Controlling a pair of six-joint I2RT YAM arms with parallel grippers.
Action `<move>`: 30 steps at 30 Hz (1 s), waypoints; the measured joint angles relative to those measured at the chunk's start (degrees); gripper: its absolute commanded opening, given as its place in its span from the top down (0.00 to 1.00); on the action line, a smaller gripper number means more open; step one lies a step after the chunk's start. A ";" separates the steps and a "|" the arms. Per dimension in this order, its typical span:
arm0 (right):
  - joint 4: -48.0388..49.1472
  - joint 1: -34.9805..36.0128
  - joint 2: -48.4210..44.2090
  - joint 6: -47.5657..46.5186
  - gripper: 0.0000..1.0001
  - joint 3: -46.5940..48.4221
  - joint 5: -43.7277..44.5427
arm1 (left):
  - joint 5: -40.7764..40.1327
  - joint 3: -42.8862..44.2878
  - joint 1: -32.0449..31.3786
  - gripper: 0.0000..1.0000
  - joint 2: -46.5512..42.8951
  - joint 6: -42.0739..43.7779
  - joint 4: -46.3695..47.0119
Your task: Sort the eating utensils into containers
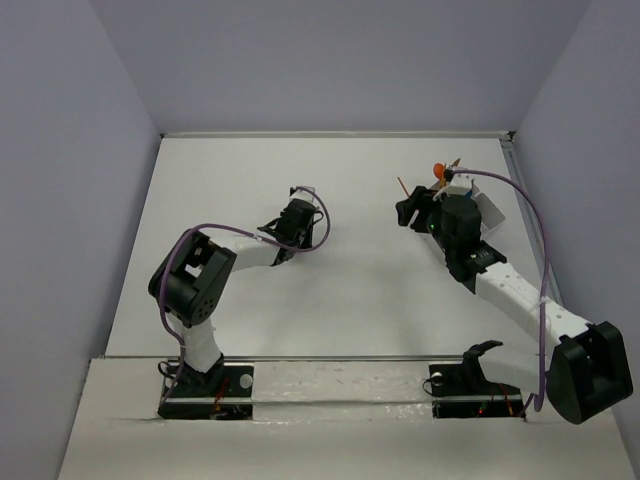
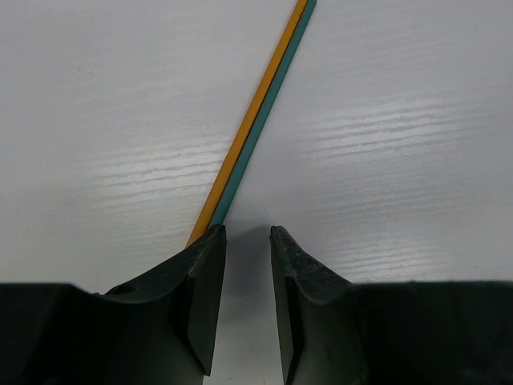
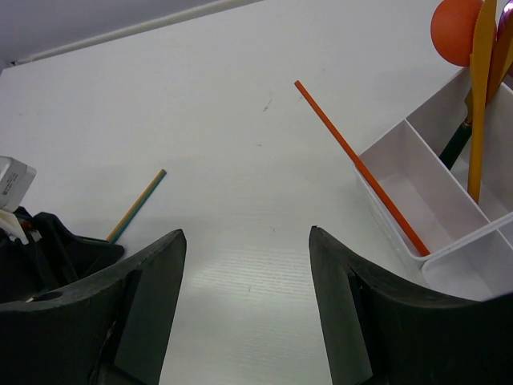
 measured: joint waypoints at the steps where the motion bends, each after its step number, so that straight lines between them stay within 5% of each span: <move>1: 0.00 0.00 0.00 0.00 0.32 -0.20 0.00 | 0.00 0.00 0.02 0.71 0.00 0.04 0.00; 30: 0.02 0.00 0.00 0.00 0.32 -0.37 0.00 | -0.68 -0.09 1.09 0.74 -0.09 0.96 1.40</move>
